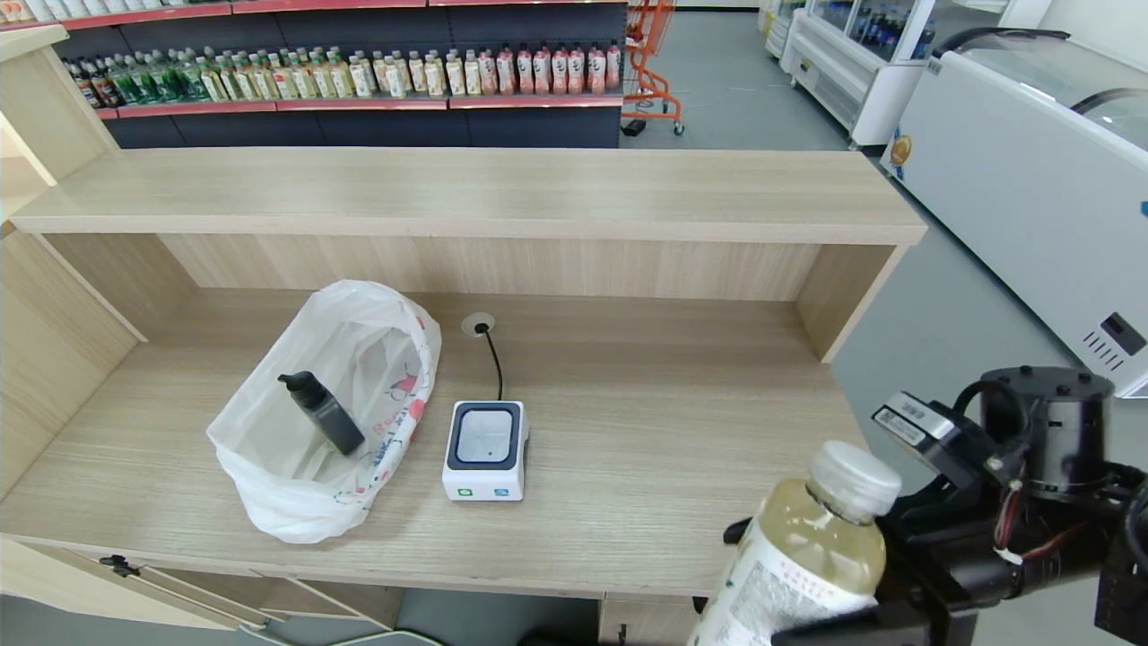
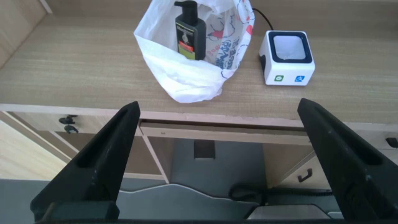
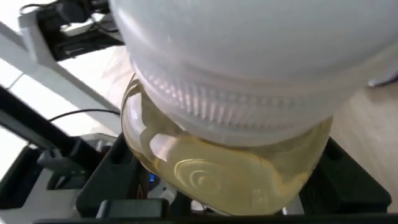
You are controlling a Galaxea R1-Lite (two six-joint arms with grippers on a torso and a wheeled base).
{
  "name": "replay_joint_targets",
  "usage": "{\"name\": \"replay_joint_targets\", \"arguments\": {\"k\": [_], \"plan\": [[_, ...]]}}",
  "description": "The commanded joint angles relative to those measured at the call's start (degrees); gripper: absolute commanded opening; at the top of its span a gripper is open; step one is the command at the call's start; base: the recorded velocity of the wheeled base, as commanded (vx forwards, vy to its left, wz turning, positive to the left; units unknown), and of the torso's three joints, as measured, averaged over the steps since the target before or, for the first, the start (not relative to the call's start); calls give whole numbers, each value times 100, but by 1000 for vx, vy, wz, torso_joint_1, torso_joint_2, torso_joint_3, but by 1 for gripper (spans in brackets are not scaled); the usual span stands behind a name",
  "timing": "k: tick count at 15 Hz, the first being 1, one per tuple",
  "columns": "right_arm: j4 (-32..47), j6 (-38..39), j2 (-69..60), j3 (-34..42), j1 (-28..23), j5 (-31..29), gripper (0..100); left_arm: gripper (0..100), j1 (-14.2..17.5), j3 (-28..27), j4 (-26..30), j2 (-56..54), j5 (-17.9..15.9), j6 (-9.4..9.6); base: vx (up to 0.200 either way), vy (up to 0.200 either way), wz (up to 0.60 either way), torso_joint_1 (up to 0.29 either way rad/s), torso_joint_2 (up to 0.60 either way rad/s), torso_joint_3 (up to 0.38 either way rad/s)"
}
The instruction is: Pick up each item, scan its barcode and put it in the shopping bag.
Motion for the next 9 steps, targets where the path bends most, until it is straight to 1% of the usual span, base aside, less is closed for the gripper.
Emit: {"name": "replay_joint_targets", "arguments": {"k": [1, 2, 3, 4, 5, 6, 7, 8, 9], "plan": [[-40, -69, -592, -7, -597, -851, 0, 100, 3, 0, -2, 1, 1, -1, 0, 0, 0, 0, 0, 0], [-49, -262, -873, -42, -843, -1106, 0, 100, 3, 0, -2, 1, 10, -1, 0, 0, 0, 0, 0, 0], [-49, -640, -1058, -183, -1080, -1141, 0, 100, 3, 0, -2, 1, 1, -1, 0, 0, 0, 0, 0, 0], [-5, -1212, -1120, -367, -1283, -1159, 0, 100, 3, 0, -2, 1, 1, -1, 0, 0, 0, 0, 0, 0], [-5, -1950, -1128, -464, -1441, -1185, 0, 100, 3, 0, -2, 1, 1, -1, 0, 0, 0, 0, 0, 0], [4, -2635, -1067, -499, -1573, -1370, 0, 100, 3, 0, -2, 1, 1, -1, 0, 0, 0, 0, 0, 0], [-5, -3154, -1005, -561, -1581, -1774, 0, 100, 3, 0, -2, 1, 1, -1, 0, 0, 0, 0, 0, 0], [-49, -3339, -1023, -543, -1467, -2222, 0, 100, 3, 0, -2, 1, 1, -1, 0, 0, 0, 0, 0, 0], [-66, -3339, -1102, -534, -1160, -2389, 0, 100, 3, 0, -2, 1, 1, -1, 0, 0, 0, 0, 0, 0]]}}
